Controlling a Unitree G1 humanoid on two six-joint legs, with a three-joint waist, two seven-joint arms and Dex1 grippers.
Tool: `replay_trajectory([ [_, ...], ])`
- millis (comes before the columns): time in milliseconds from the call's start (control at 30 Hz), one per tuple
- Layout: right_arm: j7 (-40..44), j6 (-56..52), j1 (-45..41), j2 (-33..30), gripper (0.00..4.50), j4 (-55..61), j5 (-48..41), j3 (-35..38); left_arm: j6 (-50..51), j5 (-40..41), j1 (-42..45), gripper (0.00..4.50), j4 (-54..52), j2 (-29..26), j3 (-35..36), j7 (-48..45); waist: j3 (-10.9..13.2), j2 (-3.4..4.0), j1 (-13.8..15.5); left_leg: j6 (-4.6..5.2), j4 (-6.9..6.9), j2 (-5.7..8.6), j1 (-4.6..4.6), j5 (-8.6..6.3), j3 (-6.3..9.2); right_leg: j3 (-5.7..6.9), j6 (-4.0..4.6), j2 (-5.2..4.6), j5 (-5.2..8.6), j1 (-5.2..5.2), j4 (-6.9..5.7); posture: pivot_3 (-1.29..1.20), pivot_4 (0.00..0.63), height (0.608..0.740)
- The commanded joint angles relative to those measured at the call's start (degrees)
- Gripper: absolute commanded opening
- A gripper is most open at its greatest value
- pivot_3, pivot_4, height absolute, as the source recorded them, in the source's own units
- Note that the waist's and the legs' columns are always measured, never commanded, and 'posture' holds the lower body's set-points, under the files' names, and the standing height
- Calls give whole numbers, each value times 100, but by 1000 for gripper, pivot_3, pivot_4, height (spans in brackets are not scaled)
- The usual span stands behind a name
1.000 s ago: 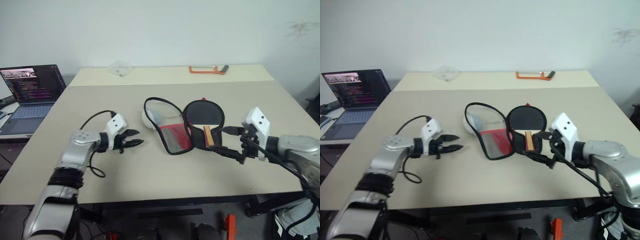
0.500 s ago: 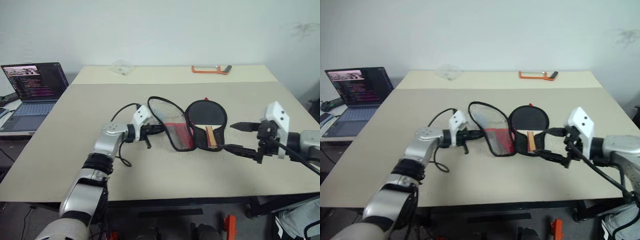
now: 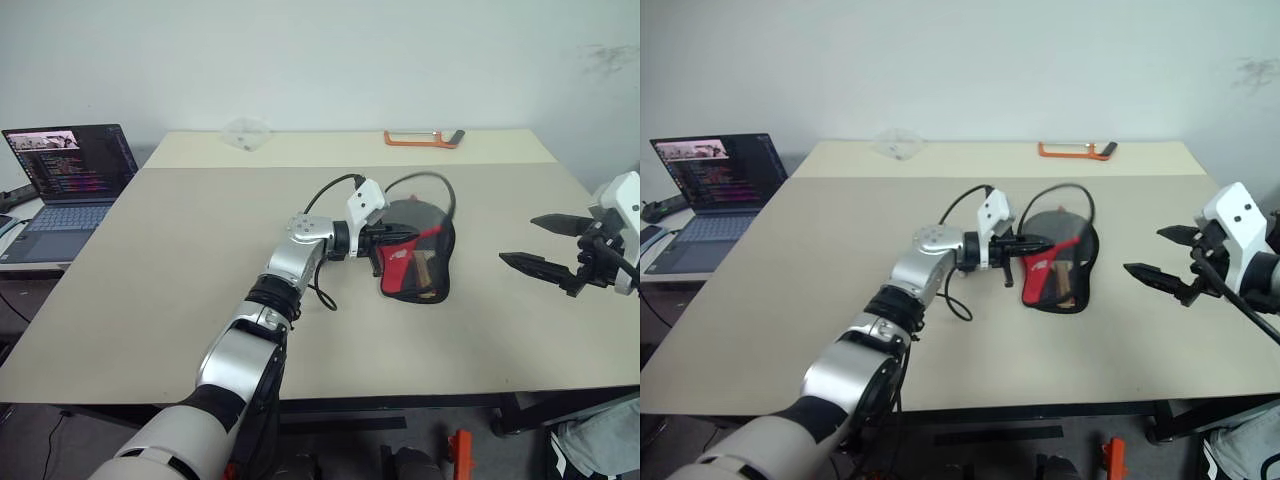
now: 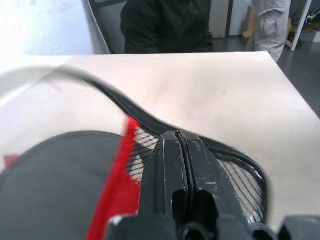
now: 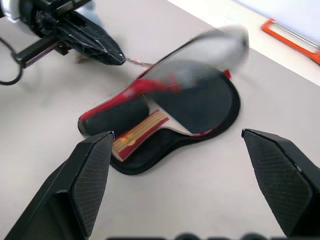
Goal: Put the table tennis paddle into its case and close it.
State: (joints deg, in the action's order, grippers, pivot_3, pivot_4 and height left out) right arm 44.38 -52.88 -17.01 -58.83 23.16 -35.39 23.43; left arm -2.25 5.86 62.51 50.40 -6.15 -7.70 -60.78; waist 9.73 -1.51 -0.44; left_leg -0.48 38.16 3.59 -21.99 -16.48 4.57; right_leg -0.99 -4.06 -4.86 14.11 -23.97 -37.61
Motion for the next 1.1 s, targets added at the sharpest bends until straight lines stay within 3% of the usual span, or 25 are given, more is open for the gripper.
replay_trajectory([
  [33,-427,-127,-259,359,4500,43,-171,43,-234,8,19,45,24,-190,127,-51,1,-2,2,0,2,0,-1,0,1,0,0,0,0,0,-1,0,150,740],
  [333,-1109,-343,-651,1314,4500,-557,-36,-754,267,366,-558,45,-968,-1228,432,-592,1,-2,4,-3,6,4,-5,1,5,-1,1,-2,0,-8,-6,0,150,740],
  [567,-2026,79,-1649,2209,4500,-2529,955,-1455,1676,1216,-1055,45,-2836,-1845,737,-997,1,-1,-7,-23,15,6,-11,13,8,0,1,-4,-1,-10,-10,0,150,740],
  [800,-1899,944,-2237,2597,4500,-3964,1697,-1960,2377,1566,-1363,45,-3821,-2252,837,-852,1,0,-101,-24,13,6,-9,14,6,-2,1,-3,-1,-12,-12,0,150,740],
  [1100,-1498,1172,-2374,2837,4500,-4273,2012,-2318,2580,1632,-1592,45,-4077,-2648,959,-750,1,1,-158,-24,12,4,-5,14,5,-3,2,-2,-1,-12,-15,0,150,740],
])
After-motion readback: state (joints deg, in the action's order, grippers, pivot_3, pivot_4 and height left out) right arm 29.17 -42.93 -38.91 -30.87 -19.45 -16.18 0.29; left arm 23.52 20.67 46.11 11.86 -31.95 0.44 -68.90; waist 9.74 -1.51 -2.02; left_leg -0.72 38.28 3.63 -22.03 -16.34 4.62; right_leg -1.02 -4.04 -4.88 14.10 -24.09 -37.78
